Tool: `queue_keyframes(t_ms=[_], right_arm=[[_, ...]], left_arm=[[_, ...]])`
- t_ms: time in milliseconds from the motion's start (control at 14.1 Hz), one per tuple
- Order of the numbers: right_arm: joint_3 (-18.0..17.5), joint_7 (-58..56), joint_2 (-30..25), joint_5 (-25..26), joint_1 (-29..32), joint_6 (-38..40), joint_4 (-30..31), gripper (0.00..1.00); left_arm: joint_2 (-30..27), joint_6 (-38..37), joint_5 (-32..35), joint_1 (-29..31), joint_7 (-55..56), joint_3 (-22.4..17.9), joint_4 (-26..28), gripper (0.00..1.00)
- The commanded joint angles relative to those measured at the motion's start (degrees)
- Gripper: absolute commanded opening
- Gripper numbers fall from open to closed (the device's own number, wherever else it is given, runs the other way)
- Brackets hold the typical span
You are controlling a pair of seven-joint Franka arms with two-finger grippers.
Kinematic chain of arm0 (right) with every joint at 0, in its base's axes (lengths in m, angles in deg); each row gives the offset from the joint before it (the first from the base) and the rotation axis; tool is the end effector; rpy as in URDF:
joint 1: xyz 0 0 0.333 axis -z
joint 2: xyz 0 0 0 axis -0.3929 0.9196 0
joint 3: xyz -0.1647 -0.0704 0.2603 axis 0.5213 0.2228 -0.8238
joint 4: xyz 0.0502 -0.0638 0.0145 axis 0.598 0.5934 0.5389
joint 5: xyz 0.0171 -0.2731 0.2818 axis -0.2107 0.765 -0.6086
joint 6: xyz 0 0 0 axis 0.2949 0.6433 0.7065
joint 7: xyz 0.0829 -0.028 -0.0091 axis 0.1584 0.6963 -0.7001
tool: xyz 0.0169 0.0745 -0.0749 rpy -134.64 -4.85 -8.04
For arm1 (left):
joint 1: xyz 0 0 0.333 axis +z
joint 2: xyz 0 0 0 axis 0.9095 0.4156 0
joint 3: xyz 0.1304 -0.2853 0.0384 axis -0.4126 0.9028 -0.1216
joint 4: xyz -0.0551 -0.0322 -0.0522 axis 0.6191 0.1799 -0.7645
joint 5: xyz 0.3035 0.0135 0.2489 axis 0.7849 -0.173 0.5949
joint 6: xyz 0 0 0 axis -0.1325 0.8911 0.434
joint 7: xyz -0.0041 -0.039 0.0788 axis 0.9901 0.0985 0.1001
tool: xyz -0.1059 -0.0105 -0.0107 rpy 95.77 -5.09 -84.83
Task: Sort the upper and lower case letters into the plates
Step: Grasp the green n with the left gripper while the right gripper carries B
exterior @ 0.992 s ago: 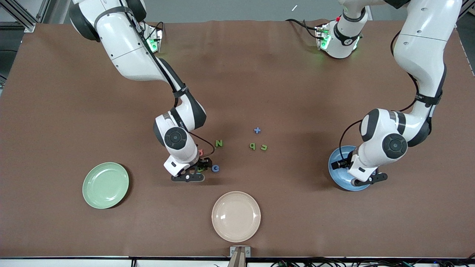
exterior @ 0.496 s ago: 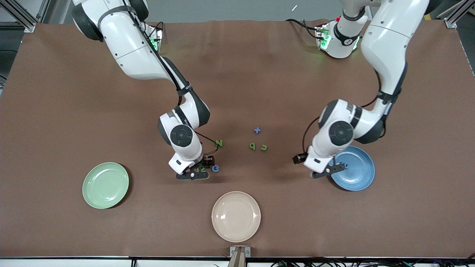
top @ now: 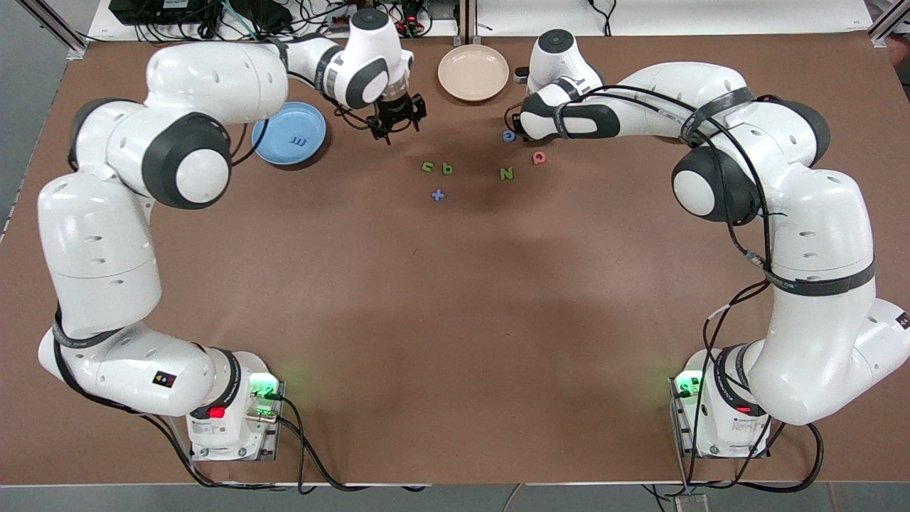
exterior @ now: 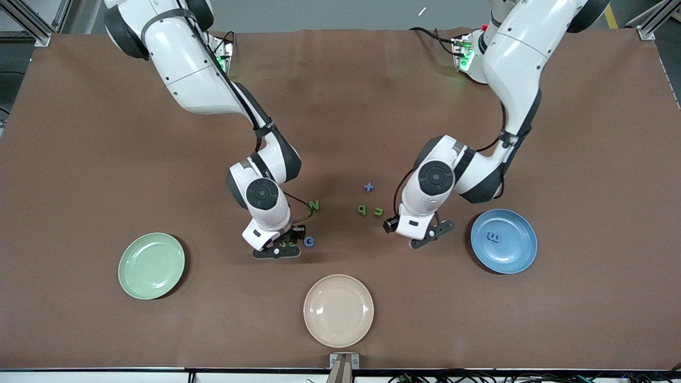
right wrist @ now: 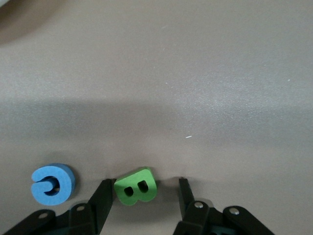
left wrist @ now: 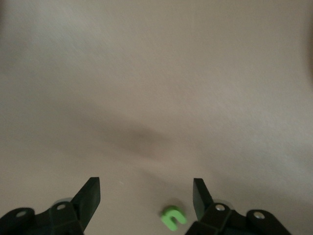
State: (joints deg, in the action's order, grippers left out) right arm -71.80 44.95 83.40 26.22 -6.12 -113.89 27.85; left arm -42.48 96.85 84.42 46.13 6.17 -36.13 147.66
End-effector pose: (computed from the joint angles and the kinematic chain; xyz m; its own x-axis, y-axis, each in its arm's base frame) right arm 0.6341 0.3527 0.1789 0.9937 0.0646 0.0918 0.0613 -0.9974 0.0386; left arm 0.5978 -0.3636 0.2305 0.8742 0.4850 -0.0246 0.4856 -0.8732 0.0411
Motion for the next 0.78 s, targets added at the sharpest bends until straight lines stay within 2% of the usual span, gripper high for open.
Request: queue_keyframes(t_ms=[0, 283, 567, 708], right_arm=[[0.17, 1.47, 0.88, 1.5, 0.25, -0.14, -0.61, 0.49], [0.17, 1.56, 0.88, 1.5, 0.34, -0.85, -0.52, 0.33], [0.34, 0.86, -0.6, 1.5, 0.6, 0.2, -1.3, 0.07], [1.83, 0.51, -1.75, 1.67, 1.39, 3.78, -3.23, 0.04]], left_arm=[[3.76, -0.05, 0.56, -2.21, 5.8, -0.35, -4.26, 0.78], [4.91, -0.05, 0.74, -4.5, 9.86, -0.35, -4.35, 0.7], [5.78, -0.14, 1.26, -5.73, 15.65, -0.62, -3.74, 0.65], [5.96, -0.05, 1.18, -5.73, 18.82, -0.7, -3.48, 0.64]])
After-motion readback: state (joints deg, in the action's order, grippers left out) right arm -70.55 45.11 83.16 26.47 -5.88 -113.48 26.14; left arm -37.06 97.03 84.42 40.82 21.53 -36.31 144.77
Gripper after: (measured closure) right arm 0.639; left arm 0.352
